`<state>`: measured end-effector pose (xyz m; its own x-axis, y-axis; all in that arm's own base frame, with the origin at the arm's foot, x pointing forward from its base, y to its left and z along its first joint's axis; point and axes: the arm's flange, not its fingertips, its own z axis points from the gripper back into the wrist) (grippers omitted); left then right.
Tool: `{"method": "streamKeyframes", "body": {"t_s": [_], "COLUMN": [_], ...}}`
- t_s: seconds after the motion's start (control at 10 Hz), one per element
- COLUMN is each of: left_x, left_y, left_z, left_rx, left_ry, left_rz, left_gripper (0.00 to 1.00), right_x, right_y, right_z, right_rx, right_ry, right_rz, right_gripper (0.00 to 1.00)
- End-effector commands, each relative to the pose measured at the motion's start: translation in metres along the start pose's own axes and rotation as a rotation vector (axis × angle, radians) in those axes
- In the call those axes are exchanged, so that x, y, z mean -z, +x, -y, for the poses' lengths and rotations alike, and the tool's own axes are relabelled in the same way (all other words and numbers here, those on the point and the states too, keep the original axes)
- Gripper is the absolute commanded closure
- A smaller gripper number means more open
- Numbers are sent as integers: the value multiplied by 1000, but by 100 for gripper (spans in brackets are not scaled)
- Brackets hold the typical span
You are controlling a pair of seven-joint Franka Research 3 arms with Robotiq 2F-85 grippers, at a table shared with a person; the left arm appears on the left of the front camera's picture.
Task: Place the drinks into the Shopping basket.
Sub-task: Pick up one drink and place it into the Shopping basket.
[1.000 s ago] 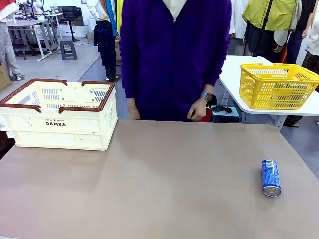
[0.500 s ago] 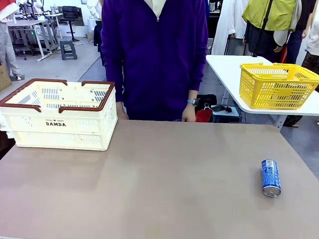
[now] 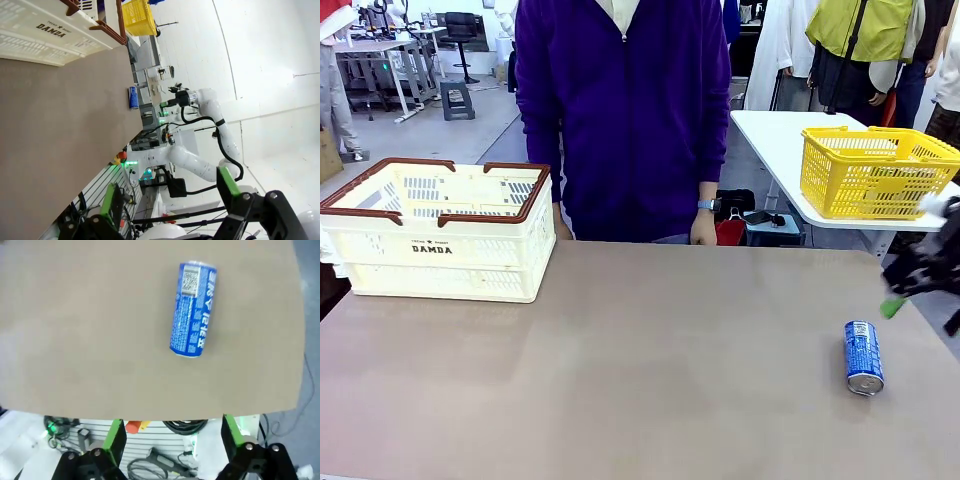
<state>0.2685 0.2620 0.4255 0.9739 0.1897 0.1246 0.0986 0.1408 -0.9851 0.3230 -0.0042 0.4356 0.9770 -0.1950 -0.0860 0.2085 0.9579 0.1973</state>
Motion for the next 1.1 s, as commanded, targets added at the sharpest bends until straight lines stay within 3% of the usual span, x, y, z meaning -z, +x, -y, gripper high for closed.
{"method": "streamKeyframes", "body": {"t_s": [0.0,0.1,0.3,0.4,0.5,0.6,0.8,0.9,1.0], "left_x": [0,0,0,0,0,0,0,0,0], "left_y": [-3,-3,-3,-3,-3,-3,-3,-3,-3], "left_z": [1,1,1,1,1,1,1,1,1], "left_rx": [14,14,14,14,14,14,14,14,14], "left_ry": [-7,-7,-7,-7,-7,-7,-7,-7,-7], "left_rz": [0,0,0,0,0,0,0,0,0], "left_gripper": [0,0,0,0,0,0,0,0,0], "right_x": [48,0,0,16,36,57,90,98,109], "right_y": [-16,0,0,5,31,53,84,90,99], "right_z": [7,0,0,-6,-7,-9,-5,-3,-1], "right_rx": [5,0,0,-1,106,206,256,265,330], "right_ry": [-69,0,0,-15,-50,-72,-116,-101,-163], "right_rz": [-90,0,0,-49,-92,-85,-133,-126,-102], "right_gripper": [0,0,0,0,0,0,0,0,0]}}
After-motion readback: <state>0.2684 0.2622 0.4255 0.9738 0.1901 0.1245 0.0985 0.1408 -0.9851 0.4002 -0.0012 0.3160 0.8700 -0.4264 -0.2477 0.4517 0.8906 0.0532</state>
